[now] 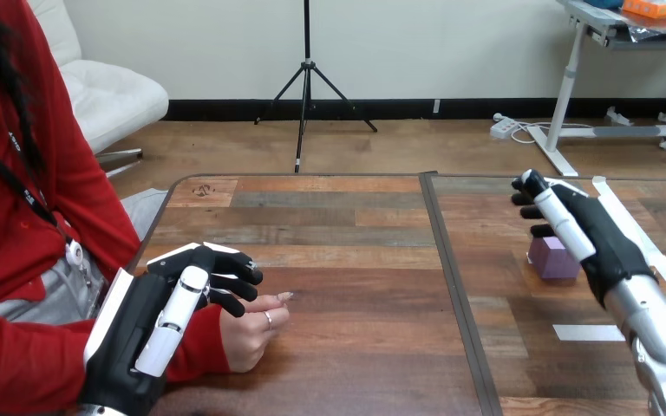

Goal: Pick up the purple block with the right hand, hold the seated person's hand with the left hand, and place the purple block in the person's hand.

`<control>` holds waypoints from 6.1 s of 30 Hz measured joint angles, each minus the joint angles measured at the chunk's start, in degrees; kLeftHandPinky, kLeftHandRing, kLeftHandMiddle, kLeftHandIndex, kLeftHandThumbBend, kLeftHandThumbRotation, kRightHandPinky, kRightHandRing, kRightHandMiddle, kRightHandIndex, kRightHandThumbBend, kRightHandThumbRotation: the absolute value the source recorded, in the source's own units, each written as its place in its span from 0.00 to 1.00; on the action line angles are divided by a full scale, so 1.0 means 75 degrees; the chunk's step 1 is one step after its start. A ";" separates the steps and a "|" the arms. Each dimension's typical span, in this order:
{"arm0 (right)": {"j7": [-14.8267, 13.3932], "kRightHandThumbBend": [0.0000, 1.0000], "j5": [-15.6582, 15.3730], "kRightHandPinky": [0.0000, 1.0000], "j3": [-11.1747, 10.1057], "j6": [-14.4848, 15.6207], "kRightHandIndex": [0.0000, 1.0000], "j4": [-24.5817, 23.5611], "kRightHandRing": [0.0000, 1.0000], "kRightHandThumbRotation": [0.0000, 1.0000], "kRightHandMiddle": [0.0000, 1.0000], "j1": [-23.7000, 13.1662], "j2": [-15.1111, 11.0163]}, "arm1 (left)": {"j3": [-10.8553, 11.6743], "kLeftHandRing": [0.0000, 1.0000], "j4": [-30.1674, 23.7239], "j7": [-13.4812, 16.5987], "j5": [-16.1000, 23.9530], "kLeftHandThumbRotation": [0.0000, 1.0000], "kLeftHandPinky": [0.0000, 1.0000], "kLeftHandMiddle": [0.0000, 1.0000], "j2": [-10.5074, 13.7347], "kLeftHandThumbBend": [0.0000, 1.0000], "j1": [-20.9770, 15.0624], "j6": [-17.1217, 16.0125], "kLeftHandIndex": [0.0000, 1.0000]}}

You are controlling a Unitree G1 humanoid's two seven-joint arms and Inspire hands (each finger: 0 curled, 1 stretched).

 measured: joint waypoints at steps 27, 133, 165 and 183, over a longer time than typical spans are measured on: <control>-0.0474 0.77 -0.1357 0.82 0.0611 0.0390 0.83 0.2161 0.85 1.00 0.84 -0.1846 -0.0449 | 0.0002 0.53 0.0033 0.0000 0.0004 0.95 0.44 0.56 0.0001 0.30 0.0000 -0.0028 0.52; -0.0464 0.83 -0.3620 0.63 0.3286 0.1681 0.75 0.3718 0.74 1.00 0.77 -0.3405 -0.0770 | 0.0317 0.52 0.0106 0.0107 0.0277 0.96 0.45 0.54 0.0019 0.37 -0.0271 -0.0253 0.51; -0.0765 0.83 -0.3561 0.55 0.3283 0.1197 0.75 0.3727 0.68 1.00 0.70 -0.3398 -0.0768 | 0.0315 0.51 0.0168 0.0078 0.0275 0.96 0.45 0.53 0.0018 0.36 -0.0277 -0.0256 0.50; -0.1131 0.83 -0.3272 0.52 0.3164 0.1145 0.69 0.3727 0.61 1.00 0.67 -0.3398 -0.0758 | 0.0315 0.51 0.0236 0.0072 0.0278 0.97 0.44 0.53 0.0018 0.36 -0.0278 -0.0304 0.50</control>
